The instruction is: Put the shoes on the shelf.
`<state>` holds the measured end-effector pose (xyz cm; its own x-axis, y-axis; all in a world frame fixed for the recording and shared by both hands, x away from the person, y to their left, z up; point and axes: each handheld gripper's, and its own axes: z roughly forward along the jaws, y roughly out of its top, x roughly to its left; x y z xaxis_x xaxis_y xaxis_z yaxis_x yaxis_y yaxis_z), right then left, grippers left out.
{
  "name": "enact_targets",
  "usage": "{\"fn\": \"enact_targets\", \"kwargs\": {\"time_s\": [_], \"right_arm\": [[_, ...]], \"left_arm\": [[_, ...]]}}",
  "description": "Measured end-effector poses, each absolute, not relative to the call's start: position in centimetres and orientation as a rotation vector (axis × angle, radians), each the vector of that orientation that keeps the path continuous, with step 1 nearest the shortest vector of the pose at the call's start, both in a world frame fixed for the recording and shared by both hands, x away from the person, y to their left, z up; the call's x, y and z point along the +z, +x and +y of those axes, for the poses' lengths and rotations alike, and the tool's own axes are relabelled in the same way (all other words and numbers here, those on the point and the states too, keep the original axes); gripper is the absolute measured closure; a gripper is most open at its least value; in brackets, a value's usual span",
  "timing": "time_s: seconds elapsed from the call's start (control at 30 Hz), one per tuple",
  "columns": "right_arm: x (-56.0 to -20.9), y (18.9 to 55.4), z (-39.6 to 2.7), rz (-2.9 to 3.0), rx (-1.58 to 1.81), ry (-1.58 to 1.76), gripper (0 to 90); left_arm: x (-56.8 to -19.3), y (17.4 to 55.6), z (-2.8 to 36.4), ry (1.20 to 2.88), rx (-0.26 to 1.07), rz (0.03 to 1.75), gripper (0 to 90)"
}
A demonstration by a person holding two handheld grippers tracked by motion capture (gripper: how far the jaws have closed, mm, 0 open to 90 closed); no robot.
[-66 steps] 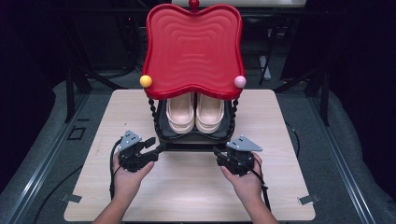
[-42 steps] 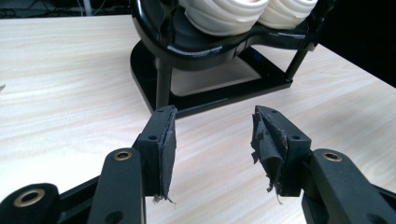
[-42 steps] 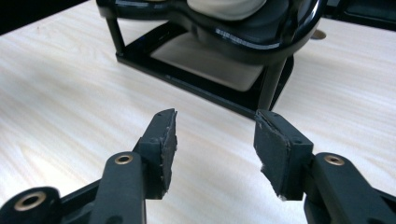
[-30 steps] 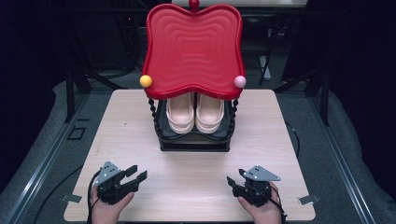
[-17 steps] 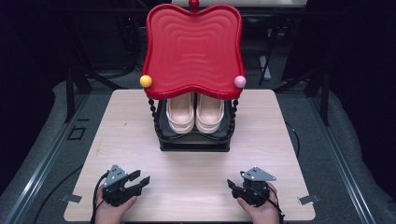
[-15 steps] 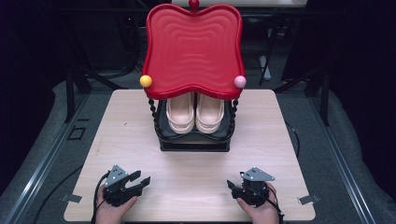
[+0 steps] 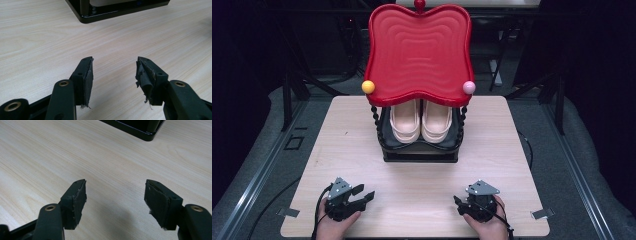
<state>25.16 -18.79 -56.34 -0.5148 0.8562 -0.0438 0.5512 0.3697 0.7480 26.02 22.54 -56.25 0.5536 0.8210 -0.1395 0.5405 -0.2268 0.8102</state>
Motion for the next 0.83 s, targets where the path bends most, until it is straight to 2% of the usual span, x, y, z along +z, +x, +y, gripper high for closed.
{"fn": "enact_targets", "kwargs": {"time_s": [0.77, 0.83], "right_arm": [[-56.7, 25.5, -19.0, 2.172, 0.972, 1.24, 31.1], [-56.7, 25.6, -19.2, 2.17, 0.967, 1.24, 30.8]], "left_arm": [[-56.4, 26.5, 23.5, 1.874, 0.394, 1.157, 46.6], [-56.4, 26.7, 23.8, 1.883, 0.43, 1.16, 46.6]]}}
